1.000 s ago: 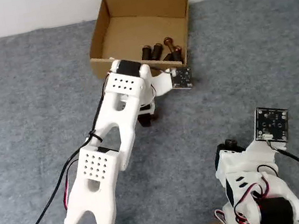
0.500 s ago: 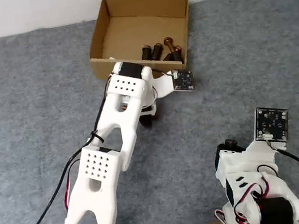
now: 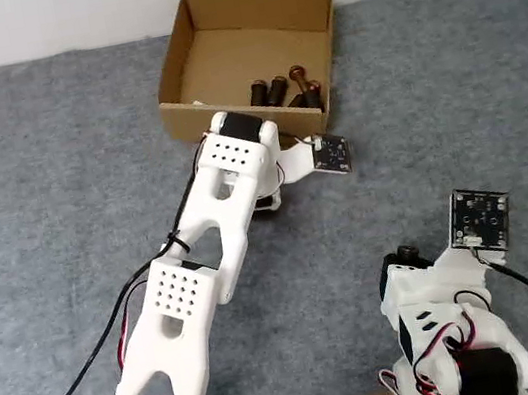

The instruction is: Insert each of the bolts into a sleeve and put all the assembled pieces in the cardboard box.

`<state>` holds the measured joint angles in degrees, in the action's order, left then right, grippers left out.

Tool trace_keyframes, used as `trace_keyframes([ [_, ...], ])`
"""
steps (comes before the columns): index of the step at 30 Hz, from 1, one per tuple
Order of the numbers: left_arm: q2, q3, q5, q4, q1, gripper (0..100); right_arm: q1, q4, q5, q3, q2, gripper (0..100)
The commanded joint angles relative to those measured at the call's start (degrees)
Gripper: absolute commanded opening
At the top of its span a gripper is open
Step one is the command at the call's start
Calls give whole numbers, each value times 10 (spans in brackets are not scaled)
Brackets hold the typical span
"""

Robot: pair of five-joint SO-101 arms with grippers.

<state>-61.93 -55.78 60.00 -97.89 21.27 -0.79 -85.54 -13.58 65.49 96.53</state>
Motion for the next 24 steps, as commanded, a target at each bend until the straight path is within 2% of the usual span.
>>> trace_keyframes([
  [1,2,-4,-2,-25,-4,16,7,7,-6,-2,0,8],
  [5,3,-4,-4,-25,-4,6,7,7,-6,-2,0,8],
  [15,61,-1,-140,-26,-2,6,4,7,-6,-2,0,8],
  [17,79,0,-189,-26,-1,6,4,7,-6,-2,0,8],
  [22,131,1,-385,-27,-3,6,4,7,-6,-2,0,8],
  [24,163,15,-441,-27,-3,6,4,7,-6,-2,0,8],
])
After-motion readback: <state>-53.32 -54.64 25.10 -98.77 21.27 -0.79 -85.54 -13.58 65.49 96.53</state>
